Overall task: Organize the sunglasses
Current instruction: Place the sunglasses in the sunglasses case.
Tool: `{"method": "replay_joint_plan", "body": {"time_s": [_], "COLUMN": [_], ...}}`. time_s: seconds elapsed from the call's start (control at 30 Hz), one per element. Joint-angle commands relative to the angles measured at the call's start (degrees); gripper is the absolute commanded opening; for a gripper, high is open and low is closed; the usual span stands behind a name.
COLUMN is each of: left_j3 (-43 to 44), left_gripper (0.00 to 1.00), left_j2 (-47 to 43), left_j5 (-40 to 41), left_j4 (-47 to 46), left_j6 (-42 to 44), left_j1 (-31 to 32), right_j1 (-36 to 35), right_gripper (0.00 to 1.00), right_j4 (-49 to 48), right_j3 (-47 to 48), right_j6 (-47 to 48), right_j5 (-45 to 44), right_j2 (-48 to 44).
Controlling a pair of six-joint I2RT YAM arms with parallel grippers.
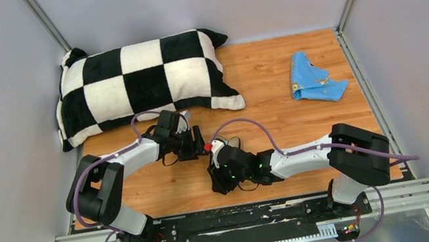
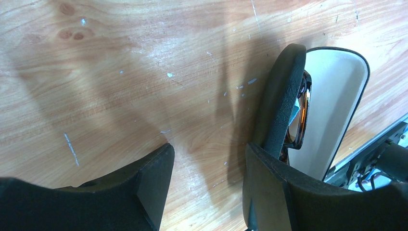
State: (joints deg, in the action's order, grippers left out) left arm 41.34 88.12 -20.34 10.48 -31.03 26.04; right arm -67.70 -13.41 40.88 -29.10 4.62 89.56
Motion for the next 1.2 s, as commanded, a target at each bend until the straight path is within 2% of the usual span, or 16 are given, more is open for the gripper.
{"method": "replay_joint_plan", "body": {"time_s": [0.0,0.33,0.67,0.93,1.07,1.17], "left_j3": [-3.5,-3.9,-3.1,-3.3,-3.3,-3.5], "left_gripper": [0.65,0.65,0.65,0.65,0.65,0.65], "left_j2": [3.2,3.8,3.1,2.1,2.0,1.7], "left_j5": [4.0,3.8,4.6,4.8,4.5,4.8], "left_j4": [3.8,4.0,5.2,4.8,4.9,5.2], "left_j6": [1.6,1.5,1.8,1.0,1.1,1.5], "left_j1": [0.0,0.0,0.0,0.0,0.0,0.0], "right_j1": [0.9,1.8,1.6,4.5,9.4,9.8], "right_gripper": [0.38,0.39,0.40,0.42,0.42,0.43], "right_j4": [1.0,1.3,0.3,-2.8,-5.4,-3.8], "right_j3": [2.6,4.4,1.5,-7.3,-10.5,-9.1], "right_j6": [3.1,4.4,5.8,2.0,-2.1,-1.4], "right_j5": [0.4,5.0,13.0,8.0,9.8,10.2], "right_j2": [0.6,1.4,-3.1,-13.3,-14.6,-13.6]}}
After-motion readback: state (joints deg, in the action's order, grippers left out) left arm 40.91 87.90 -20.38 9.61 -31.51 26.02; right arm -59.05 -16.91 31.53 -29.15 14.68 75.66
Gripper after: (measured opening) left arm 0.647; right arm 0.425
